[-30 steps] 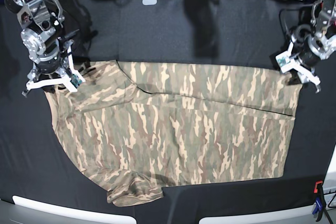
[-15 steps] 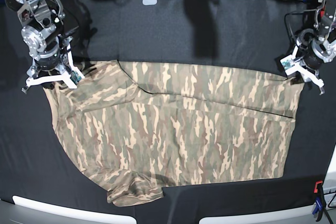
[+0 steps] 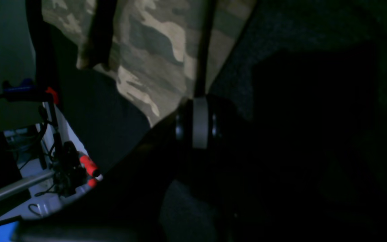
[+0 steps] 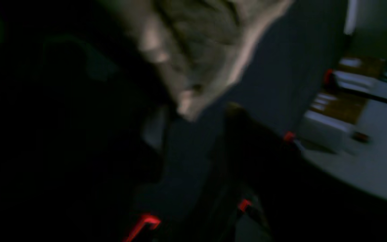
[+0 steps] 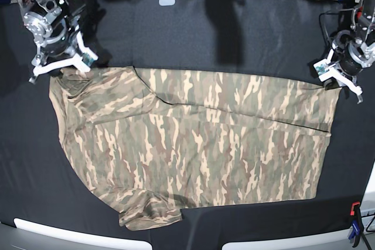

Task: Layout the t-shirt on the table in an organized manner, then fold the t-shirt properly
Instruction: 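Grasp the corners with both grippers and drag the shirt back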

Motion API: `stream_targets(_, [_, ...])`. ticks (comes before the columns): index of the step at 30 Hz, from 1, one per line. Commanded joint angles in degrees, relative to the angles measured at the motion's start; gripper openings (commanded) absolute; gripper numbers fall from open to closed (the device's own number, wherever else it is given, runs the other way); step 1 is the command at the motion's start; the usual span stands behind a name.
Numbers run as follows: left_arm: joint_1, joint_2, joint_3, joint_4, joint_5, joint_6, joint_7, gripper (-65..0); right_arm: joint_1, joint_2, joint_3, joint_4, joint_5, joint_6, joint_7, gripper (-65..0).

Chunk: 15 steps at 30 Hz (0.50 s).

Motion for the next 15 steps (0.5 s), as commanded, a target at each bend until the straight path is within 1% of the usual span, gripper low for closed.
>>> stream_targets(1, [-0.09, -0.57, -0.22, -0.02, 0.72, -0.94, 0.68, -65.0, 0.13, 0.61, 0.61, 0.87, -0.7, 0.66, -0.02, -29.2])
stream_targets(2, [-0.13, -0.24, -0.22, -0.02, 0.72, -0.96, 1.09, -65.0, 0.17, 0.35, 0.61, 0.68, -0.72, 1.4, 0.0, -27.7])
stream_targets(3, [-0.13, 0.07, -0.22, -0.02, 0.72, -0.92, 1.57, -65.0, 0.26, 0.09, 0.61, 0.28, -0.96, 1.46, 0.39, -27.7])
stream_targets(6, [0.0, 0.79, -0.22, -0.02, 0.72, -0.9, 2.47, -65.0, 1.01, -0.28, 0.61, -2.29, -0.94, 1.46, 4.87, -27.7])
stream_targets(8, [0.04, 0.85, -0.22, -0.02, 0.7, -0.94, 2.58, -65.0, 2.45, -0.42, 0.61, -5.22, -0.94, 1.51, 6.56, -27.8])
stream_targets(12, [0.0, 0.83, -0.22, -0.02, 0.72, -0.94, 3.85, -65.0, 6.6, -0.39, 0.55, -10.86, -0.92, 1.53, 7.13, -27.9])
stream_targets(13, [0.02, 0.83, -0.22, -0.02, 0.72, -0.94, 3.85, -65.0, 7.52, -0.39, 0.55, -12.09, -0.9, 1.92, 7.76, -27.9])
stream_targets(15, [0.02, 0.83, -0.22, -0.02, 0.72, -0.92, 3.85, -65.0, 8.81, -0.39, 0.48, -14.01, -0.83, 4.92, 9.05, -27.9])
